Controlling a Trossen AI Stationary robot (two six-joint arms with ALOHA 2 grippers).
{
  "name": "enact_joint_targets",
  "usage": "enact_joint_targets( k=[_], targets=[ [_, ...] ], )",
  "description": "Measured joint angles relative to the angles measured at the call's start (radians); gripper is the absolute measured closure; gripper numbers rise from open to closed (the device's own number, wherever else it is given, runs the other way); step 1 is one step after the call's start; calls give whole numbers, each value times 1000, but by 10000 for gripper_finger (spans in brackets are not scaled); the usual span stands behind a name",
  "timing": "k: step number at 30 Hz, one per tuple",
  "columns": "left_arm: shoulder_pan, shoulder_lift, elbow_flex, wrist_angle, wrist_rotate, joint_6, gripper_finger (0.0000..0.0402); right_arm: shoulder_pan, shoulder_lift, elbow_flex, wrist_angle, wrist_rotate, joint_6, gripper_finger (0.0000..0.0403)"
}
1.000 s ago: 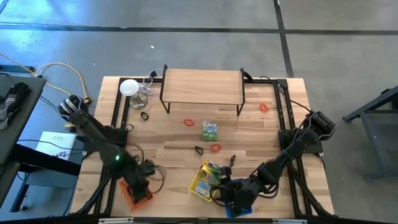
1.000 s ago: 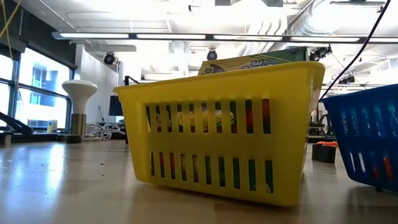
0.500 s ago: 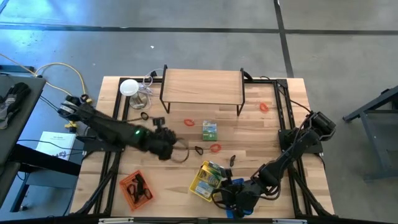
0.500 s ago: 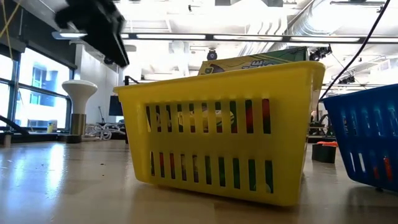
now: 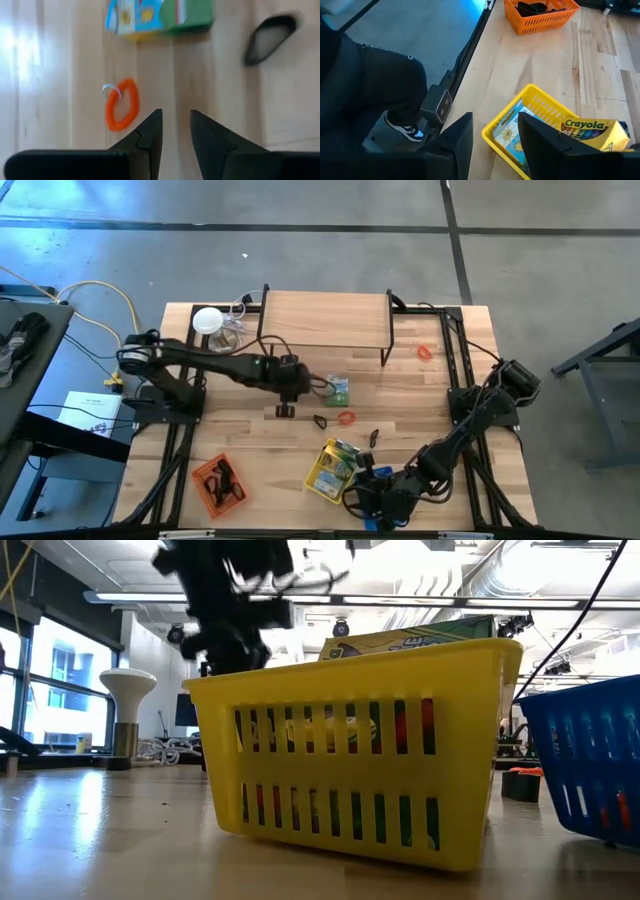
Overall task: Pick & Place Office Desk Supplies
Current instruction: Put the middle left orange spring keychain into the blue bin
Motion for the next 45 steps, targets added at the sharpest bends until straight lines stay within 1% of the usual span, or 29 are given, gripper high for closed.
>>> enact_joint_targets(
  k=[3,8,16,19,22,27,29,31,33,35,40,43,45],
  targets=[
    [40,39,-14,28,6,2,310,0,0,0,-7,-1,-3,259],
    [68,67,-14,79,-4,-95,310,0,0,0,-36,-2,26,259],
    [68,68,-14,73,-10,61,310,0,0,0,-39,0,71,259],
    [68,70,-14,64,-31,75,307,0,0,0,-39,0,96,259],
    [73,70,-14,64,-26,74,284,2,0,0,-39,-1,105,259],
    [99,74,-14,65,-10,72,210,17,0,0,-38,0,110,259],
    [120,86,-13,71,8,39,185,21,0,0,-38,0,117,259],
    [143,104,-15,74,45,-7,169,21,0,0,-39,0,121,259],
    [160,124,-14,91,86,-24,162,21,0,0,-40,0,121,259],
    [170,147,-15,112,93,-7,160,20,0,0,-40,0,122,259],
    [173,199,-14,169,80,32,160,20,0,0,-45,0,122,259],
    [178,228,-10,171,42,49,160,20,0,0,-45,3,122,259],
    [182,245,-9,173,37,48,160,20,0,0,-47,3,121,259]
  ],
)
